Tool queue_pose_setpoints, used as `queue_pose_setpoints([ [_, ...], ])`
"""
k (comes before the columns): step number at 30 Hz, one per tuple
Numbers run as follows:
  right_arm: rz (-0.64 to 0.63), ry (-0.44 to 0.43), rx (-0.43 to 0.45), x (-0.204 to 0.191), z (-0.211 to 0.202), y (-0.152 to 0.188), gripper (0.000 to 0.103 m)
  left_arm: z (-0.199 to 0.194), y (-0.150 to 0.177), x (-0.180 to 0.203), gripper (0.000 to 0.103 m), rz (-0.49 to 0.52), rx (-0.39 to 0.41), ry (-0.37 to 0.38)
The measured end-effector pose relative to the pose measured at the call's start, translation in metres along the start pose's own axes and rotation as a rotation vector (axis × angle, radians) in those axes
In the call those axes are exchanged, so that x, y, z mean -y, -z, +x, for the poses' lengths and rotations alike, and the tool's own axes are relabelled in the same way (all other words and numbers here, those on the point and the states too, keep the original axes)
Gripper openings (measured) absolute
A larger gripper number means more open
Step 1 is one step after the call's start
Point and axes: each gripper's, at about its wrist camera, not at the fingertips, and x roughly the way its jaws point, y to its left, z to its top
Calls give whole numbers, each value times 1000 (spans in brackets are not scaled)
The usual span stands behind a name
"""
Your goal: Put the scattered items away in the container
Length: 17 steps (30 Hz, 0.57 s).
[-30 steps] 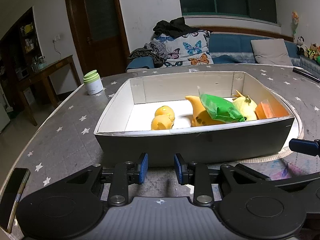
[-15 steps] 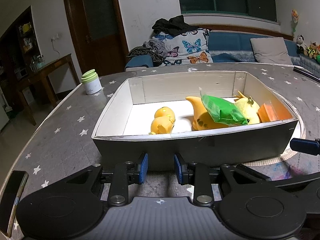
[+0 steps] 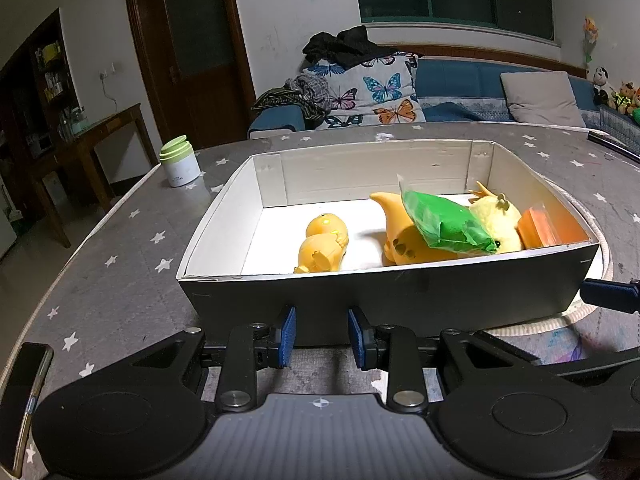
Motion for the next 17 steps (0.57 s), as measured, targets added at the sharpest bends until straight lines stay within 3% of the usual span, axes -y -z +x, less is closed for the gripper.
queue_pose_setpoints([
  [17,3,-8,-11,1,1,-1,103,4,-1,0,31,-14,-24,11],
])
